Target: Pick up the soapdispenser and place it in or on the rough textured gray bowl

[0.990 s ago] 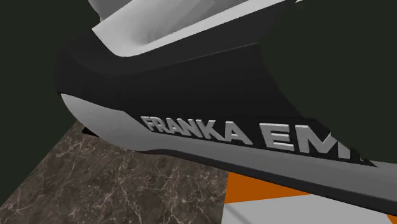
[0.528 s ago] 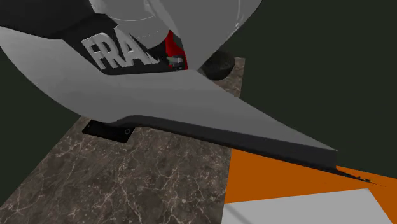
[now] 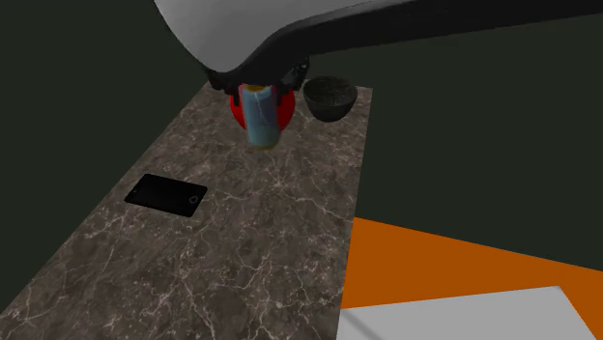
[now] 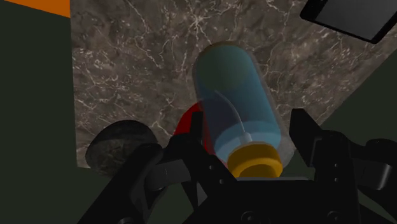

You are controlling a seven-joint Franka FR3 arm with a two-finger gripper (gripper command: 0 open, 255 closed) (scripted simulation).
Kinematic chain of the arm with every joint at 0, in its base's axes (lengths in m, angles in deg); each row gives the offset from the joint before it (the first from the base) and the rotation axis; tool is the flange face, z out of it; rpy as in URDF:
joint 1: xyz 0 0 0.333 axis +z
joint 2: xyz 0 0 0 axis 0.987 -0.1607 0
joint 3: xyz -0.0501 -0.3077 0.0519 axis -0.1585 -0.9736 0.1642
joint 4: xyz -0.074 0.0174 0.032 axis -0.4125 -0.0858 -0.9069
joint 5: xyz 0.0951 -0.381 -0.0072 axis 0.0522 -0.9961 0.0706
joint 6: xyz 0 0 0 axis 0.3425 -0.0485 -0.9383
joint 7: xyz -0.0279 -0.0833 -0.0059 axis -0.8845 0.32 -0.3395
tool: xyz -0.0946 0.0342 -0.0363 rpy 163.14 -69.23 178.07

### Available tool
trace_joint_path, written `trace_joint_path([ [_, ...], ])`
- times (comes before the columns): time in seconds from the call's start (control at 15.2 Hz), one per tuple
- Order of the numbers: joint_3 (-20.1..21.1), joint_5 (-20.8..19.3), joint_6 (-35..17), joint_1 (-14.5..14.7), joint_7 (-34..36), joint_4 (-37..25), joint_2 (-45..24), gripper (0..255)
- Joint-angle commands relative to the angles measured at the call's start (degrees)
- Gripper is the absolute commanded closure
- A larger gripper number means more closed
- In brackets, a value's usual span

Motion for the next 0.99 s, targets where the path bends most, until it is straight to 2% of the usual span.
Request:
trace_joint_path([
  [0.0,-0.95,-1.22,0.62,-1.06,-1.73,-2.33,-2.26,255],
  [0.46,-3.91,-5.78,2.75,-3.66,-6.71,-11.13,-11.0,255],
  [0.92,-7.09,-10.56,7.09,-3.88,-11.37,-24.13,-21.61,255],
])
